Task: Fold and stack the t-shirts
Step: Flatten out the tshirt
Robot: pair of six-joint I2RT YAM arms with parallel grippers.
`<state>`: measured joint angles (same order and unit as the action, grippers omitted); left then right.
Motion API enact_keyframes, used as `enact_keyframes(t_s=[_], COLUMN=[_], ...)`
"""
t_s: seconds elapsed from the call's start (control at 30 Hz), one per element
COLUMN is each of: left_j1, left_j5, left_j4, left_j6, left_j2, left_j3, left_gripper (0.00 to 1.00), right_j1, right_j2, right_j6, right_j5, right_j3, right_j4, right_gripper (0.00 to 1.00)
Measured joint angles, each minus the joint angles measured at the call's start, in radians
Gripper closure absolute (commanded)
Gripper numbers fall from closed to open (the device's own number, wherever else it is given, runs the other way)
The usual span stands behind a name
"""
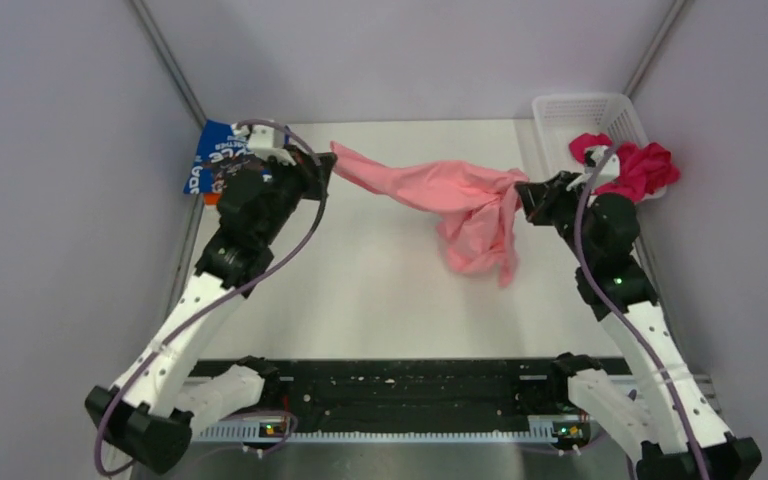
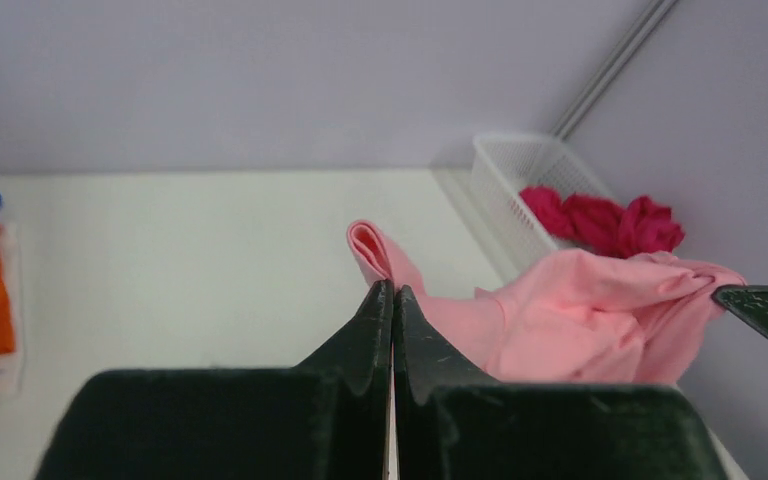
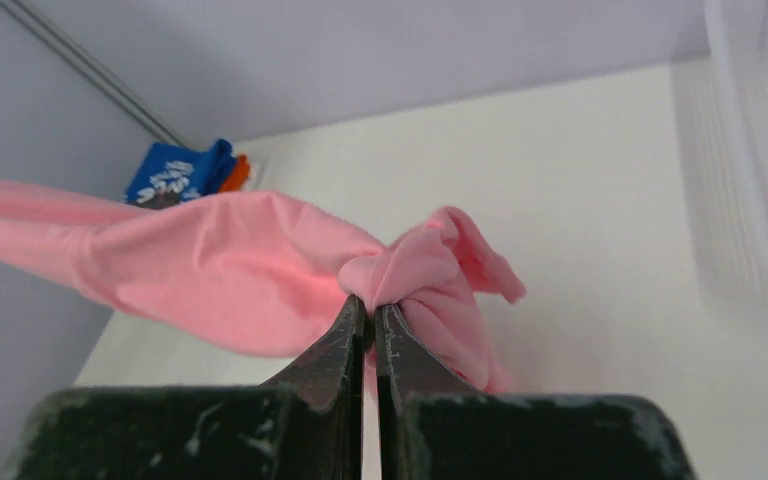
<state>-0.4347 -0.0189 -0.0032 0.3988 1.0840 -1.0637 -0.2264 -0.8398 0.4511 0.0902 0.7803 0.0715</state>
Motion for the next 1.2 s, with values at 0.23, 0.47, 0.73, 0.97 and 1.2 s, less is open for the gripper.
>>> enact_keyframes(t_s=[0.23, 0.47, 0.73, 0.97, 1.2], left_j1=[0.000, 0.000, 0.000, 0.000, 0.040], left_j5=[0.085, 0.118, 0.212, 0.369, 0.468], left_j4=[0.028, 0.014, 0.015, 0.003, -0.108], left_j6=[-0.087, -0.143, -0.149, -0.052, 0.067], left_j2=[-0.294, -0.412, -0.417, -0.220, 0.171], left_j3=[-0.003, -0.064, -0.035, 0.089, 0.157], left_gripper=[1.00, 1.00, 1.00, 1.00, 1.00], right_j1=[0.000, 0.000, 0.000, 0.000, 0.019], right_j2=[0.128, 0.169, 0.142, -0.088, -0.727], right_j6=[-0.094, -0.130, -0.164, -0.218, -0.269], right_j5=[0.109, 0.262, 0.291, 0.251, 0.261], right_j3=[0.271, 0.433, 0.456, 0.429, 0.454], right_j4=[0.093, 0.135, 0.192, 0.164, 0.026], right_gripper=[1.00, 1.00, 1.00, 1.00, 0.71])
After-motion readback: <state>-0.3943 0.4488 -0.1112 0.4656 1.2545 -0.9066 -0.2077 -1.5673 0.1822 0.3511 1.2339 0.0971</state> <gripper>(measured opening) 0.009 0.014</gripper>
